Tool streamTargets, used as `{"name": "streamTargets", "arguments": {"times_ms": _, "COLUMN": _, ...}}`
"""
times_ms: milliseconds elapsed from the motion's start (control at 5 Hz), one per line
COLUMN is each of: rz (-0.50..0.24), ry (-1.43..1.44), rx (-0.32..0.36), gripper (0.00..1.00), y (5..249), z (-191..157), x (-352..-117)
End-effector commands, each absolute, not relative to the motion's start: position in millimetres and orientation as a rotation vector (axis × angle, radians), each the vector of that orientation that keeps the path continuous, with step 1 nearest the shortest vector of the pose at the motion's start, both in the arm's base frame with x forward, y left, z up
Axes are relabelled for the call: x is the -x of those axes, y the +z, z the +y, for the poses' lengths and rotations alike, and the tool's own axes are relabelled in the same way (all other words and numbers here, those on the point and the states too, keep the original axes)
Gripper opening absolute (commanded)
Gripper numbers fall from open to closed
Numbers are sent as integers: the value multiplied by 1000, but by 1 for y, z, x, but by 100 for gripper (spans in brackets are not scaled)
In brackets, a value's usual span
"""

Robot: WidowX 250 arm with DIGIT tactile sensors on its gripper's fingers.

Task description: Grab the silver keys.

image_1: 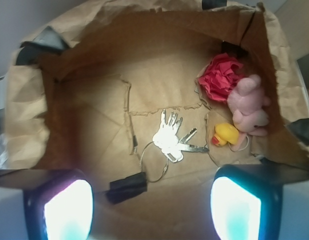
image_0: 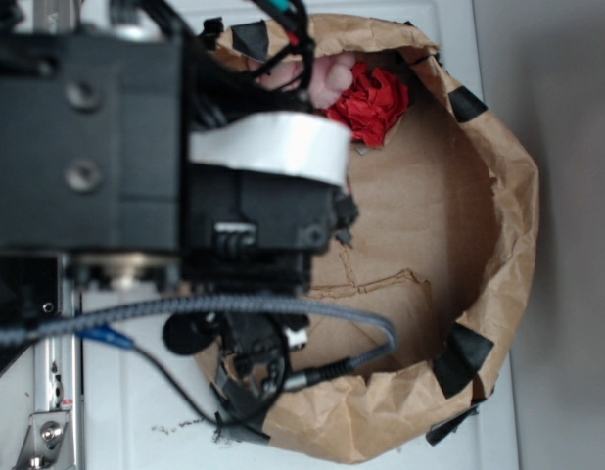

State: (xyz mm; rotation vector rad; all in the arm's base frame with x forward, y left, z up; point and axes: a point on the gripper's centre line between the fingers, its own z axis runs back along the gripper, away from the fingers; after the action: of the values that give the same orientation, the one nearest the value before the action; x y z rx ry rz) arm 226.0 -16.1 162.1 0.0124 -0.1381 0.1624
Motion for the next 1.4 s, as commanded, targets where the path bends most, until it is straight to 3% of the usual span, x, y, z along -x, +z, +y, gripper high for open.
{"name": "streamTargets", "arguments": {"times_ms": 0, "rz": -139, "ry": 189, "rx": -48, "gripper": 100, "y": 115, "z": -1, "x": -237}}
{"name": "streamTargets", "arguments": {"times_ms": 400, "rz": -62, "ry": 197, "rx": -65, "gripper": 100, "y": 93, "z": 7, "x": -229}}
{"name": "streamTargets", "arguments": {"times_ms": 600, "rz": -48, "ry": 216, "rx": -40, "gripper": 100, "y": 88, "z": 10, "x": -221}}
{"name": "streamTargets", "arguments": {"times_ms": 800, "rz": -65, "ry": 176, "rx": -57, "gripper": 100, "y": 67, "z": 5, "x": -212}}
{"name": "streamTargets", "arguments": {"times_ms": 1200, "rz": -72, "ry": 83, "rx": 6, "gripper": 100, "y": 64, "z": -25, "x": -195}}
